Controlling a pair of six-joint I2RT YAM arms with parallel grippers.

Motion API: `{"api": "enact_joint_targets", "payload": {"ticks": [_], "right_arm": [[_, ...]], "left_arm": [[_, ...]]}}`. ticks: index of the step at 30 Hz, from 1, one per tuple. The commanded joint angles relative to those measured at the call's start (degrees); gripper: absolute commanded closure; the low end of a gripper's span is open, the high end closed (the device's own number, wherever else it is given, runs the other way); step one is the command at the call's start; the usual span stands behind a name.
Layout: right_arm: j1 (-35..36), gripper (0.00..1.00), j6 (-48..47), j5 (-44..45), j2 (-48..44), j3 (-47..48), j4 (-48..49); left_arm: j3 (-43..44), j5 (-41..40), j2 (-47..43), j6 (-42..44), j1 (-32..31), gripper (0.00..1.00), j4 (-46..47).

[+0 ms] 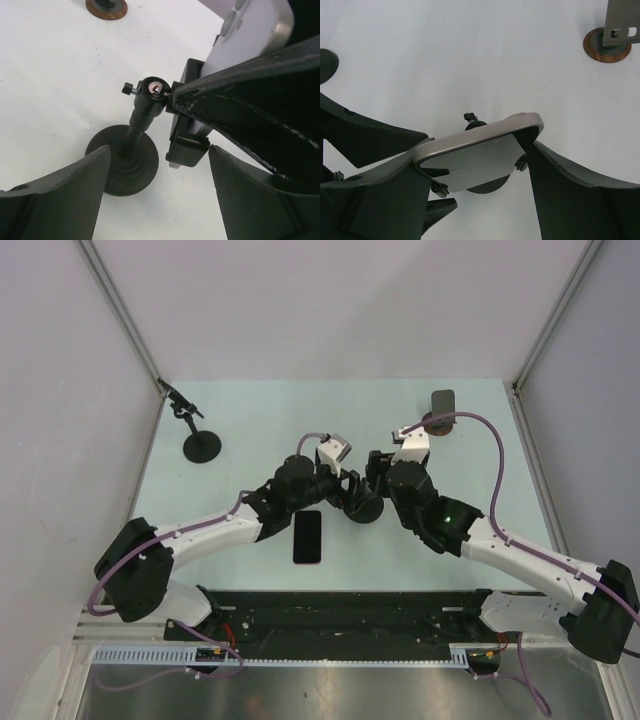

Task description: Remove the phone from the phone stand

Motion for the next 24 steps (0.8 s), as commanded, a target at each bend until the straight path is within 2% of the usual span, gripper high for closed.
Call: {"api": "enact_joint_targets", "payload": {"ticks": [1, 10, 14, 17, 24], "right_arm": [[0.6, 1.00, 1.9, 5.4, 0.6, 1.4, 3.6], [1.9, 1.00, 2.3, 6.0, 2.8, 2.1, 3.5], [2.5, 1.00, 3.5, 7.4, 3.8, 2.1, 3.2], [2.6, 1.00, 4.6, 7.6, 4.2, 2.2, 3.9], [2.6, 1.00, 5.4, 9.0, 4.3, 2.9, 4.4]], "left_arm": [[3.4, -5.1, 1.0, 0.4, -1.2, 0.17, 1.5], [4.0, -10.4, 1.5, -2.0, -1.3, 0.32, 1.6], [3.8, -10.1, 0.8, -3.9, -1.3, 0.31, 1.6], [3.1, -9.7, 0.5, -5.2, -1.3, 0.27, 2.3], [-4.7, -12.4, -4.8, -4.0, -1.1, 0.25, 7.6]]}}
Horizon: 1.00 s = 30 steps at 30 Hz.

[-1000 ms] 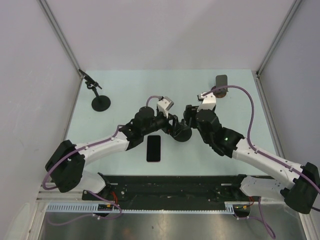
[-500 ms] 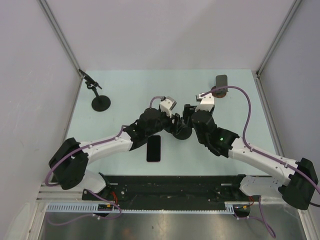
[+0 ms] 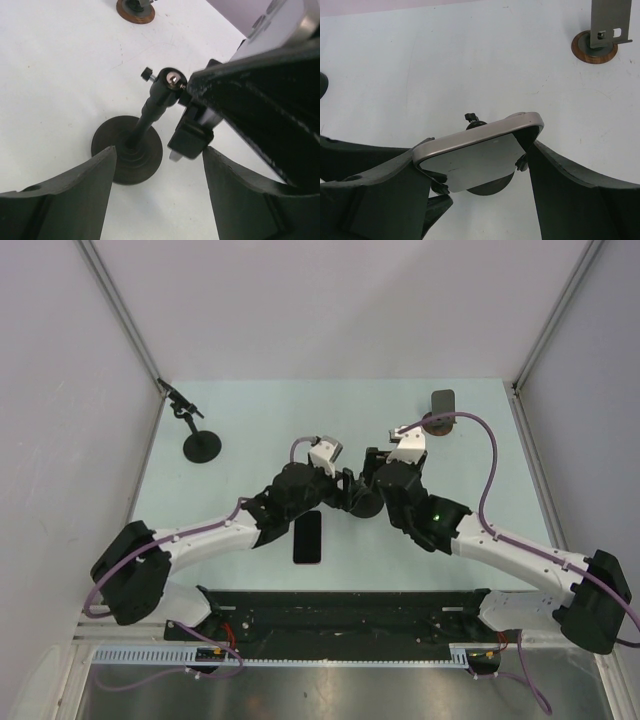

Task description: Remove the phone from the phone stand

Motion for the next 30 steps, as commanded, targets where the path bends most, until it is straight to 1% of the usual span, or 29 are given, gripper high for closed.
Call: {"api": "enact_joint_targets", "payload": {"ticks": [1, 5, 8, 11, 19, 22, 23, 26, 27, 29, 30], "right_arm": [[0.6, 1.00, 2.9, 2.2, 0.7, 2.2, 1.5], [0.6, 1.00, 3.0, 2.6, 1.4, 2.5, 2.6], [0.6, 1.00, 2.4, 2.6, 2.0, 2.7, 3.4], [0.6, 1.00, 2.2, 2.9, 2.3, 3.1, 3.6], [0.7, 1.00, 2.9, 3.0, 2.9, 3.5, 2.8], [0.8, 1.00, 3.2, 2.8, 3.2, 4.0, 2.0], [0.8, 1.00, 3.6, 2.7, 3.2, 4.2, 1.3], [1.0, 1.00, 4.2, 2.1, 3.7, 5.2, -0.7], [1.1, 1.00, 4.5, 1.9, 3.9, 5.3, -1.2], [1.2, 1.00, 5.0, 1.2, 4.1, 5.5, -2.3], [1.3, 1.00, 5.4, 0.9, 4.1, 5.6, -2.7]], "left_arm": [[-4.4, -3.2, -5.8, 0.2, 0.1, 0.24, 6.8], [-7.6, -2.6, -7.7, 1.0, 0.3, 0.21, 11.1], [-8.5, -1.2, -6.8, 0.8, 0.4, 0.20, 12.9], [-7.7, 0.5, -5.5, 0.3, 0.4, 0.20, 14.7], [-4.2, 0.5, -1.2, -0.4, 0.3, 0.20, 17.7], [-4.0, -1.3, 0.4, -1.0, 0.3, 0.22, 18.6], [-4.0, -1.9, 1.0, -1.1, 0.3, 0.23, 19.3], [-3.9, -3.1, 1.7, -1.5, 0.3, 0.33, 20.7], [-3.7, -3.4, 2.3, -1.9, 0.3, 0.40, 20.9], [-3.4, -4.0, 2.6, -2.3, 0.3, 0.48, 21.5], [-3.1, -4.1, 3.1, -2.8, 0.3, 0.54, 21.6]]}}
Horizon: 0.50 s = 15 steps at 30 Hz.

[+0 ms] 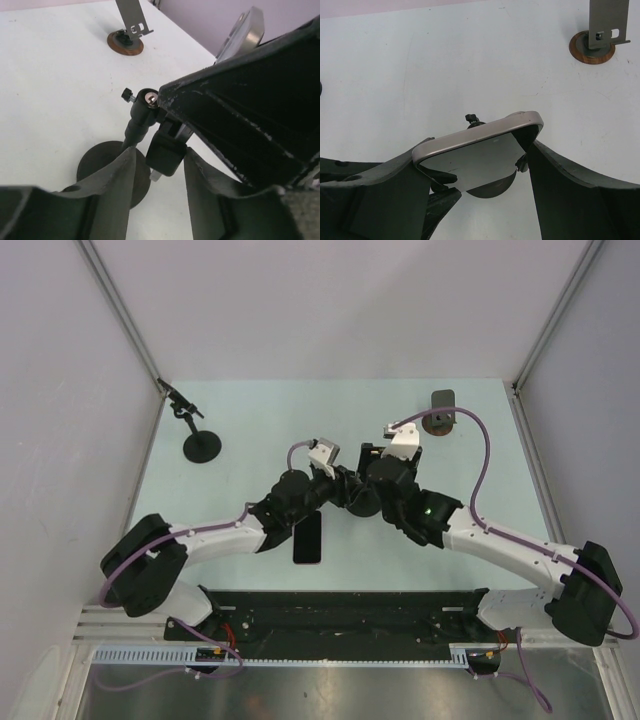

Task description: Remove the phone from the phone stand

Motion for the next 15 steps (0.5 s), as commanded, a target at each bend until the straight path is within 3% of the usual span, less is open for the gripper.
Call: {"api": "enact_joint_targets", "payload": {"ticks": [1, 9, 15], "right_arm": [[0.9, 1.00, 4.9, -1.1, 0.3, 2.5, -2.2], [-2.1, 1.00, 0.0, -5.5, -1.4, 2.6, -5.1], [-6.8, 1.00, -8.8, -15.9, -4.1, 2.6, -5.5]], "left_arm": [[2.9, -3.2, 1.3, -1.9, 0.4, 0.58, 4.7], [1.9, -2.9, -0.1, -4.1, 2.3, 1.00, 5.2], [1.8, 7.8, 1.0, -6.2, 7.2, 1.00, 5.5]]}}
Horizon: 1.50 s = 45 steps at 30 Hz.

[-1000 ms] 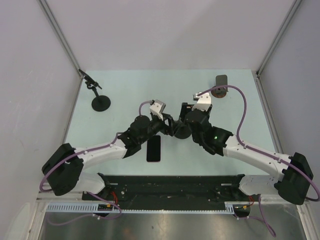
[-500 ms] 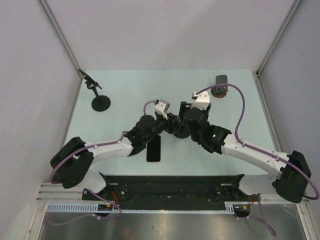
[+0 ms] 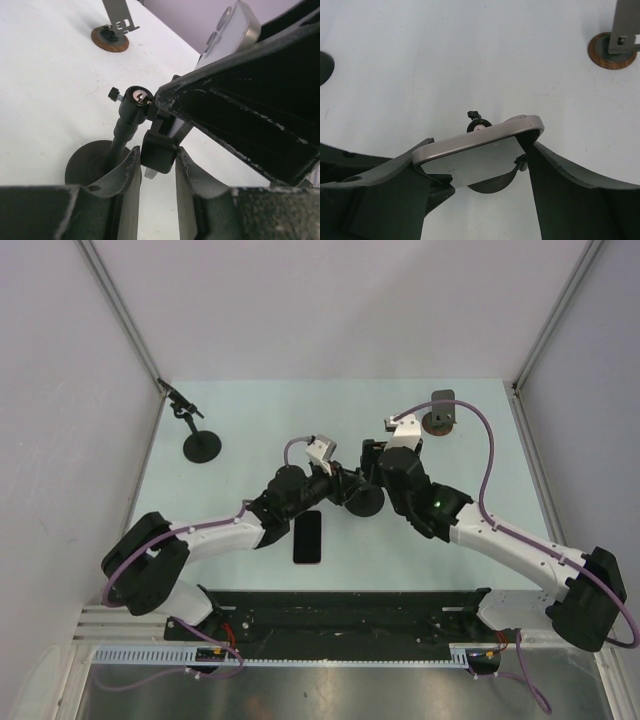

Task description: Remove the phone from the phone stand

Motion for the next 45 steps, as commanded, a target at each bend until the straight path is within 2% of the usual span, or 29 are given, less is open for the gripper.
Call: {"api": "enact_joint_targets", "payload": {"ticks": [1, 3, 9, 12, 17, 20, 23, 24, 26, 29, 32, 38, 41, 44, 45], "right_arm": [[-3.7, 1.00, -7.5, -9.9, -3.5, 1.3, -3.7], [-5.2, 1.00, -9.2, -11.9, -3.7, 1.3, -4.4], [-8.9, 1.00, -15.7, -24.9, -5.1, 0.7, -3.0], [-9.6, 1.00, -16.6, -27.5, -5.4, 0.7, -2.6], [-11.1, 1.00, -17.8, -37.3, -6.1, 0.2, -1.4], [-11.2, 1.00, -17.6, -41.4, -6.0, 0.3, -0.2], [-11.0, 1.00, -16.2, -43.0, -5.7, 0.2, 1.7], [-11.1, 1.00, -16.0, -43.1, -5.6, 0.2, 2.0], [-10.9, 1.00, -15.9, -43.2, -5.5, 0.2, 3.3], [-10.7, 1.00, -15.4, -43.4, -6.3, 0.3, 4.7], [-10.5, 1.00, -13.9, -43.0, -7.9, 0.6, 4.3], [-7.0, 1.00, -12.7, -39.4, -9.0, 4.1, -4.4], [-4.5, 1.00, -11.4, -36.1, -8.5, 5.6, -9.2], [-1.3, 1.00, -8.1, -33.9, -7.7, 6.4, -13.9], [-0.1, 1.00, -7.3, -33.1, -7.3, 6.4, -16.1]], "left_arm": [[1.6, 5.0, 0.8, -3.5, 6.8, 1.00, 4.4], [2.1, 8.2, 1.8, -3.8, 7.9, 1.00, 4.5], [3.5, 16.9, 4.3, -3.7, 10.9, 1.00, 4.6], [3.5, 18.0, 4.9, -3.8, 12.1, 1.00, 4.5], [4.3, 18.7, 5.9, -3.5, 13.3, 1.00, 4.4], [5.2, 20.1, 7.4, -4.3, 13.2, 0.93, 4.4], [6.3, 21.6, 8.1, -4.7, 13.1, 0.81, 4.4], [6.6, 21.7, 7.9, -4.7, 13.0, 0.73, 4.4], [6.8, 22.0, 7.6, -4.7, 12.9, 0.67, 4.3], [6.3, 21.7, 5.6, -4.5, 13.0, 0.48, 4.2], [5.5, 21.3, 2.8, -3.9, 13.1, 0.36, 3.6], [3.8, 18.7, -4.1, -2.6, 13.6, 0.15, -0.4], [3.0, 15.9, -9.1, -1.5, 14.6, 0.08, -4.4], [3.3, 11.8, -14.9, 1.4, 15.8, 0.03, -11.7], [3.7, 7.5, -16.6, 2.5, 16.0, 0.02, -16.7]]}}
